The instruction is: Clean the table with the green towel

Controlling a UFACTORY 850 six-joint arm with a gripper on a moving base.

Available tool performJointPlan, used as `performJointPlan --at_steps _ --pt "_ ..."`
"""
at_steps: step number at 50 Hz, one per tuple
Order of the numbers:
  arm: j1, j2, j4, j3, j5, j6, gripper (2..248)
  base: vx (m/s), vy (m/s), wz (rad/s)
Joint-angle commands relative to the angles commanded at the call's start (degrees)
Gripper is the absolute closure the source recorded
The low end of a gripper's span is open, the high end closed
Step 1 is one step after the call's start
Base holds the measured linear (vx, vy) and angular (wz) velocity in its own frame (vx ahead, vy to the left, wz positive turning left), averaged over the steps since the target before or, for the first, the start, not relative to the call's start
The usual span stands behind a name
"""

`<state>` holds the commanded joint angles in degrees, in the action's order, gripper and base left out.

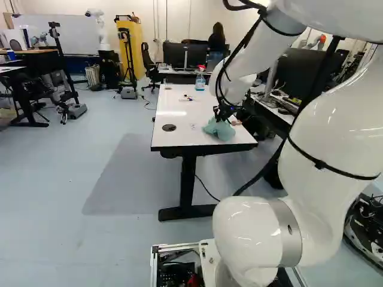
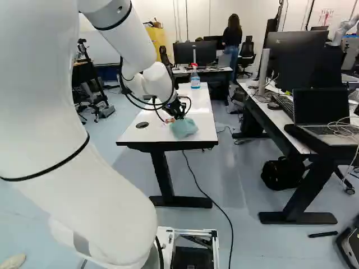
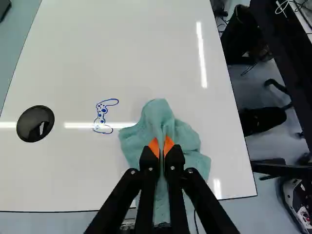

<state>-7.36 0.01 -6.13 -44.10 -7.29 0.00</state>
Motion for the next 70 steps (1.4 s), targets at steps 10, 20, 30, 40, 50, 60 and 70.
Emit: performJointPlan --at_steps 10,20,30,40,50,60,70 --pt "1.15 -1.04 0.00 -1.07 0.16 0.00 220 0.000 0.000 0.000" --pt "2.36 -3.55 0.00 -3.67 3.10 0.00 220 0.000 0.000 0.000" --pt "3.38 -6.27 0.00 -6.58 6.72 0.00 220 0.000 0.000 0.000" --pt "3.67 -9.48 0.00 -9.65 10.05 0.00 220 0.000 0.000 0.000" --pt "3.75 -13.13 0.00 -12.48 12.09 0.00 220 0.000 0.000 0.000" --pt "3.65 -14.97 0.00 -13.21 13.07 0.00 220 0.000 0.000 0.000" --pt "3.65 -16.32 0.00 -13.37 13.91 0.00 220 0.000 0.000 0.000"
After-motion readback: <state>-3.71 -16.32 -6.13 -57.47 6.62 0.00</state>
